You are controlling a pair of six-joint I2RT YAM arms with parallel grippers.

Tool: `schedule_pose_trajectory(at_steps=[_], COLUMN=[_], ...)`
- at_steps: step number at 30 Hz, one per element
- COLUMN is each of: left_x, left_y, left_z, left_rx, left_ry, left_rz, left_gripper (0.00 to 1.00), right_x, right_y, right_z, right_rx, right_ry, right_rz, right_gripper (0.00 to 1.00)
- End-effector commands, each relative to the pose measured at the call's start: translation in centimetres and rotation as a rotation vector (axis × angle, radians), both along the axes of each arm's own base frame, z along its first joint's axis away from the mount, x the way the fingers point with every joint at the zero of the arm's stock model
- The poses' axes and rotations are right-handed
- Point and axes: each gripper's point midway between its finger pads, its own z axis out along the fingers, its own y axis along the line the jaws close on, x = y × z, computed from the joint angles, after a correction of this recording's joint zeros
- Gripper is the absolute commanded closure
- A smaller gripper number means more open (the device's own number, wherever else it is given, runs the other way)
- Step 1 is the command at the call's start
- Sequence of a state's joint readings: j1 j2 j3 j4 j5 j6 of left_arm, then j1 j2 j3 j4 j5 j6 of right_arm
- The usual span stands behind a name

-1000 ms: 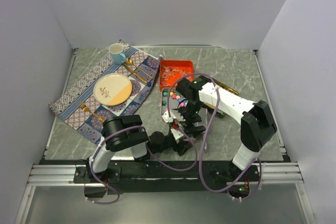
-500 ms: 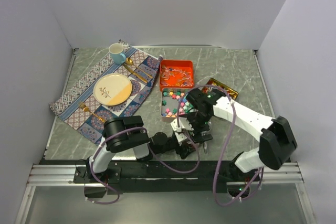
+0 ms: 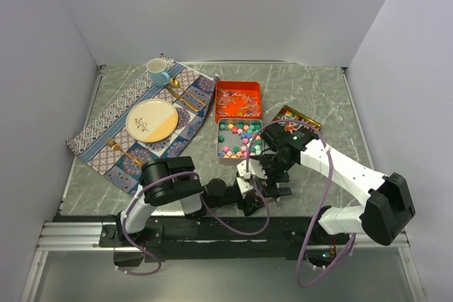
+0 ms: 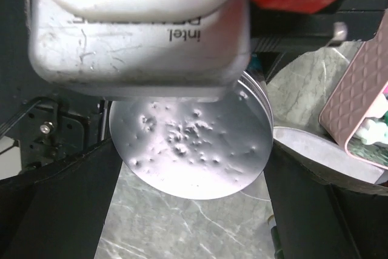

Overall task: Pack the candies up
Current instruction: Screw the bottle lid onto the packing bottle.

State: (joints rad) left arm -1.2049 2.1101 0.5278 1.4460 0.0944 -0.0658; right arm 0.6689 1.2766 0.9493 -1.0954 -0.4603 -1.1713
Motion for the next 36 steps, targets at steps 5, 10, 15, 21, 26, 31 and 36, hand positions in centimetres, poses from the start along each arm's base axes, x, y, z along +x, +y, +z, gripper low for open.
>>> schedule_pose_trajectory(at_steps=[5,10,15,21,26,31,36], left_x=[2.1,2.1,2.3,1.9,1.6,1.6,1.6], left_y=[5.6,5.5,5.5,5.4,5.3,5.4,5.3], left_z=[-8.1,-8.2,-7.9,-7.5,-7.5,-7.3,-6.8], left_rx=[0.269,0.268,0.261,0.249,0.249,0.245,0.232], left_ry=[0.158,0.162,0.152,0.148,0.155,0.151,0.152], left_rz=[0.205,0.204,0.208,0.186,0.167,0.166,0.167], left_gripper=[0.99,0.99,0.99,0.99,0.99,0.99,0.99], right_x=[-4.4,-3.8,-2.5,-1.8,-1.1,-1.0,-1.0], right_y=[0.4,1.7,2.7,3.6,4.6,4.9,4.2], right_z=[2.7,3.1,2.4,2.1,2.6,2.4,1.2], right_rx=[0.065,0.111,0.131,0.169,0.229,0.238,0.211], right_ry=[0.198,0.201,0.173,0.133,0.075,0.071,0.059], right_rz=[0.042,0.049,0.032,0.044,0.067,0.064,0.002], right_gripper=[0.00,0.00,0.00,0.00,0.00,0.00,0.13])
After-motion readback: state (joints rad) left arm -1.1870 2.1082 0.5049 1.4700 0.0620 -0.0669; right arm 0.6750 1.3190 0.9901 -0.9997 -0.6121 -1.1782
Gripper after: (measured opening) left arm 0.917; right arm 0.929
